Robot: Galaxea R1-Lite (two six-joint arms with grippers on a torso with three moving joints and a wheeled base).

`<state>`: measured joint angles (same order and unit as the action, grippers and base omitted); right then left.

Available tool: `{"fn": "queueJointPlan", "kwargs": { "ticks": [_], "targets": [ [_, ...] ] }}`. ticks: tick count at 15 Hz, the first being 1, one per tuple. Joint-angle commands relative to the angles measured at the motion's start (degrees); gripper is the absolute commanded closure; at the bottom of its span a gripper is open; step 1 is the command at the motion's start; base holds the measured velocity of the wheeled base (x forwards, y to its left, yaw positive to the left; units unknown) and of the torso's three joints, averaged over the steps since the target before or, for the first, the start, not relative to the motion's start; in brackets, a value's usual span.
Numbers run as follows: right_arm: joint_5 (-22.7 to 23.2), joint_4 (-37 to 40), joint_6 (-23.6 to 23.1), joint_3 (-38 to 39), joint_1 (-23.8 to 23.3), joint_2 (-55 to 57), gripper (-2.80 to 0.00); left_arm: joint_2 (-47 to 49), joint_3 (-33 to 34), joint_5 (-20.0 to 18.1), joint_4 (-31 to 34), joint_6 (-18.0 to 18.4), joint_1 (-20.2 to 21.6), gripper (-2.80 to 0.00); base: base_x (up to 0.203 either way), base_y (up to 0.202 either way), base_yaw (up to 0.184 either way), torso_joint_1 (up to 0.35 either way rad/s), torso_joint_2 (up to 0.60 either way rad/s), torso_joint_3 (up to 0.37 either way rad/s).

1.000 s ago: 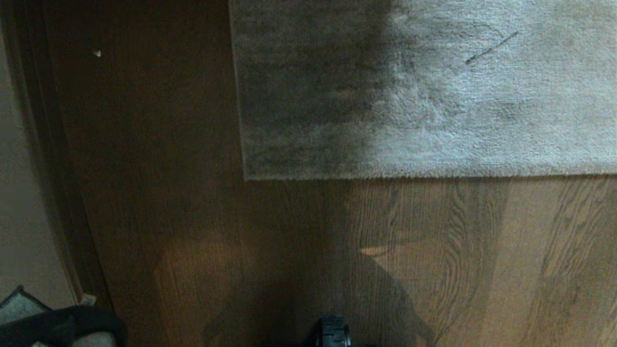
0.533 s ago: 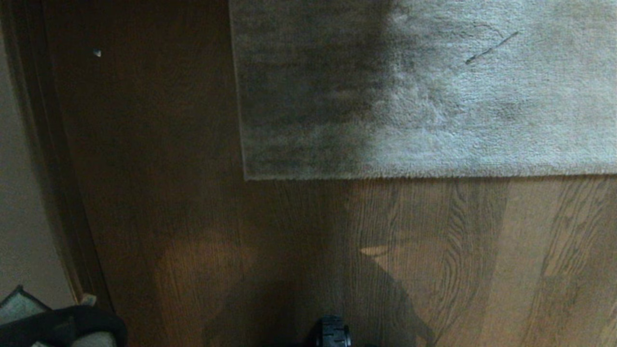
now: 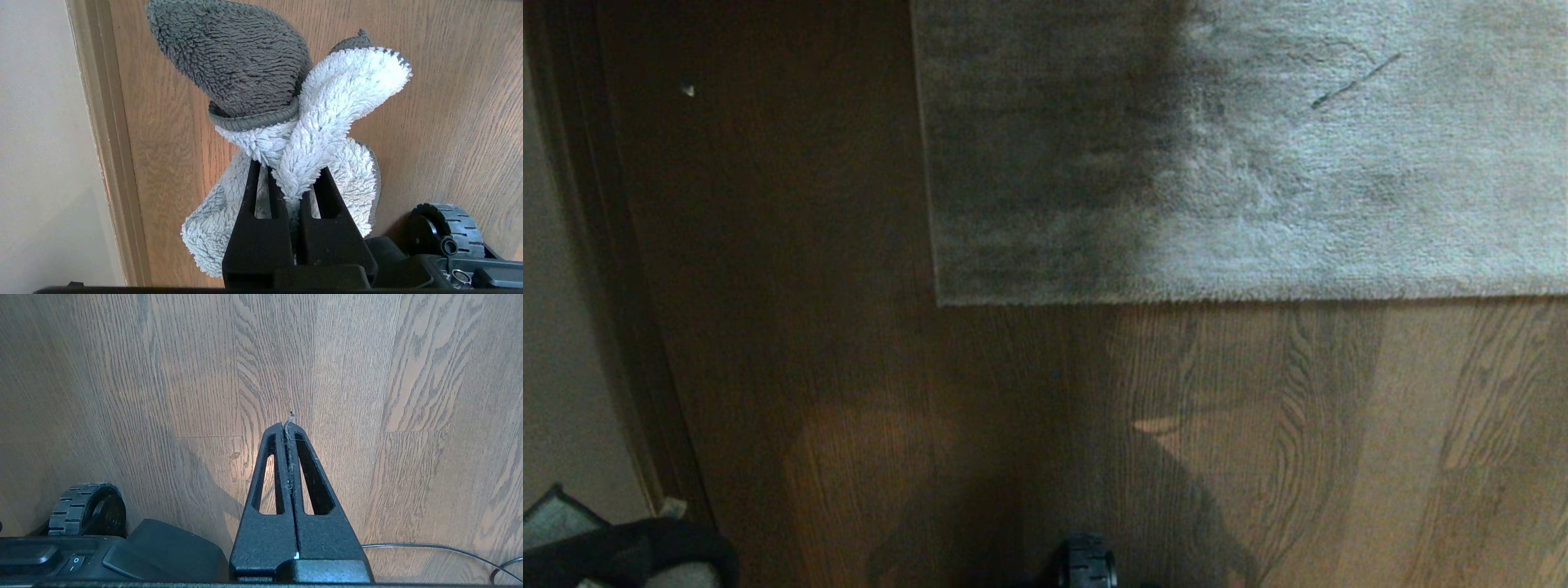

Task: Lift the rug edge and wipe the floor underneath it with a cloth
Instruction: Put down the rag

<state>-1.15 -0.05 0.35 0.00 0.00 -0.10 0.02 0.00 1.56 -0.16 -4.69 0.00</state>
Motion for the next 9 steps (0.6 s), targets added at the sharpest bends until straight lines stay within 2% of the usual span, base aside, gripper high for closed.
{"fn": "queueJointPlan", "kwargs": {
  "ticks": [1, 9],
  "targets": [
    [0.0, 0.0, 0.0, 0.0, 0.0, 0.1, 0.00, 0.0, 0.0, 0.0, 0.0, -0.1, 0.0, 0.00, 0.000, 0.000, 0.000, 0.000, 0.00, 0.000],
    [0.0, 0.0, 0.0, 0.0, 0.0, 0.1, 0.00, 0.0, 0.0, 0.0, 0.0, -0.1, 0.0, 0.00, 0.000, 0.000, 0.000, 0.000, 0.00, 0.000]
  ]
}}
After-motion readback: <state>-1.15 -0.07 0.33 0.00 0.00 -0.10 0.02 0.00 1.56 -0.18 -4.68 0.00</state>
